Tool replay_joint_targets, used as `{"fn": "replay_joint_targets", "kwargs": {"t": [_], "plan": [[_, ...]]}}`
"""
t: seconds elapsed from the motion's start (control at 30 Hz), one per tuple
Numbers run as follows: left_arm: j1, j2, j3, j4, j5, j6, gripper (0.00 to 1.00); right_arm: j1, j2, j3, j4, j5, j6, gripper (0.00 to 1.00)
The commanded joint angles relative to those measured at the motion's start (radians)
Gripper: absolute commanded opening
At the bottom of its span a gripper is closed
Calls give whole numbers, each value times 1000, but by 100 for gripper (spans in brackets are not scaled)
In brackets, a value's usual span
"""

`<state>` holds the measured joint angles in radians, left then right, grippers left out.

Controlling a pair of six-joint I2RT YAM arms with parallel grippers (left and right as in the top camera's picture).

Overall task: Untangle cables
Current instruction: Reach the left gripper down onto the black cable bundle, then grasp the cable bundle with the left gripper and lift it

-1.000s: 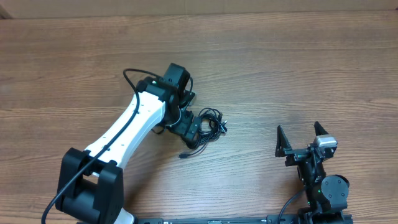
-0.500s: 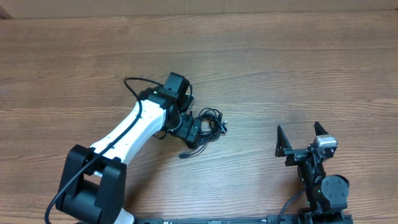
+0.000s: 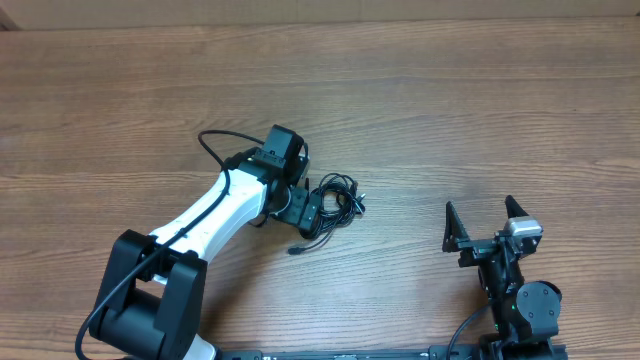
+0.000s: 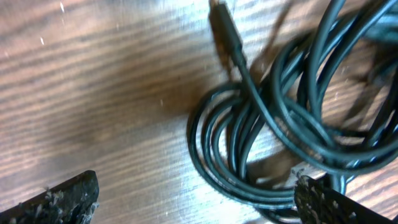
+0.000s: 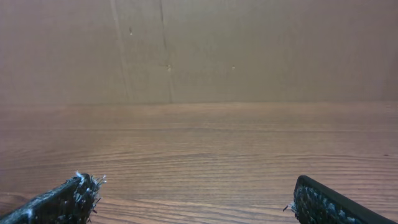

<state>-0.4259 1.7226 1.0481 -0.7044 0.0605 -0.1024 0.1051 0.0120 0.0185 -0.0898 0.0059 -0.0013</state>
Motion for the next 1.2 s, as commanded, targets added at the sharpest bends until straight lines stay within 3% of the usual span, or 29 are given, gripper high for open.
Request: {"fn": "replay_joint_targets", "kwargs": {"t": [0.0,0.63,0.7,0.77,0.8,1.0,1.17], "plan": [[-7,30,-6,22,-16,-9,100,-5,-9,-10,5,-1,-7,100],[-35,163,-6,65,-6,-10,100,-5,-9,-10,5,-1,-7,100],[-35,163,-6,71,-8,-10,92,-5,-9,-10,5,-1,-7,100],[-35,163,-6,74,-11,-10,75,-5,-9,-10,5,-1,-7,100],[-35,163,-6,74,-12,-10,61,-5,-9,-10,5,-1,-7,100],[-35,163,-6,80,-12,-10,4,-5,-9,-10,5,-1,-7,100],[-35,162,0,82,19,-10,4,-5,-9,-10,5,-1,-7,100]]}}
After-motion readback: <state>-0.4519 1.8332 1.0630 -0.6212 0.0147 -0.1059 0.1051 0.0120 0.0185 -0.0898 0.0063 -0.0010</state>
